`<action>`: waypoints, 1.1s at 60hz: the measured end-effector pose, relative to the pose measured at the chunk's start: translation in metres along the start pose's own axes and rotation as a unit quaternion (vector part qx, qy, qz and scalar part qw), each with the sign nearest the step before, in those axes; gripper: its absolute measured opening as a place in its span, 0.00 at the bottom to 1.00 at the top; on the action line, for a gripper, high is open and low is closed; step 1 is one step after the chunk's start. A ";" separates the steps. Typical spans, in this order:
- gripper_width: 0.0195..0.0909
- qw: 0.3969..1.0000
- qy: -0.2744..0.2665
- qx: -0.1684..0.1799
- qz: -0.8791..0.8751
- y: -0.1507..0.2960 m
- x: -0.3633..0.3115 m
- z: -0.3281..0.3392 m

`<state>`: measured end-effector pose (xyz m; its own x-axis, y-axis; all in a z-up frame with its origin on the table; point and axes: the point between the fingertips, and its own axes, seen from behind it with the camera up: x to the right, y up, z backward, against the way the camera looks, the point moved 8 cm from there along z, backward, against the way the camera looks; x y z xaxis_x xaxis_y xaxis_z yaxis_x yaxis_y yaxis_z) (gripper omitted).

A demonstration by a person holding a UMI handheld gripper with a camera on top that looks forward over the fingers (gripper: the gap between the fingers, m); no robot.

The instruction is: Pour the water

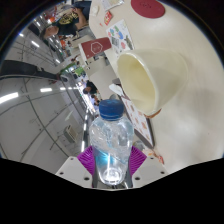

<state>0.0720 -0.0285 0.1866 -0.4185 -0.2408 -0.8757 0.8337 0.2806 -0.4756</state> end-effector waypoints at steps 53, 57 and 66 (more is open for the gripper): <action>0.27 0.524 -0.272 0.108 0.800 0.231 -0.047 0.114; 0.28 0.526 -0.282 0.106 0.795 0.241 -0.030 0.117; 0.31 0.547 -0.264 0.126 0.784 0.244 -0.026 0.125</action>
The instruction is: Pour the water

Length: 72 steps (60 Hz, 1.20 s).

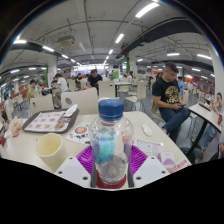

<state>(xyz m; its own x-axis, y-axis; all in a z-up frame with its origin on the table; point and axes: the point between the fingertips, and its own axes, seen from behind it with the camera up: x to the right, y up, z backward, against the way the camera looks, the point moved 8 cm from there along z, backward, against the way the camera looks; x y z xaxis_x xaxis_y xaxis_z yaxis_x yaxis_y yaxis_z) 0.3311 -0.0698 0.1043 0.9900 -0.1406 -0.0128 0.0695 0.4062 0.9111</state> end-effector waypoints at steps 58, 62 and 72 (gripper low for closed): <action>0.92 0.989 -0.039 -0.138 0.023 0.013 -0.170 0.238; 0.92 0.991 -0.034 -0.129 0.028 0.017 -0.180 0.243; 0.92 0.991 -0.021 -0.129 0.024 0.017 -0.195 0.246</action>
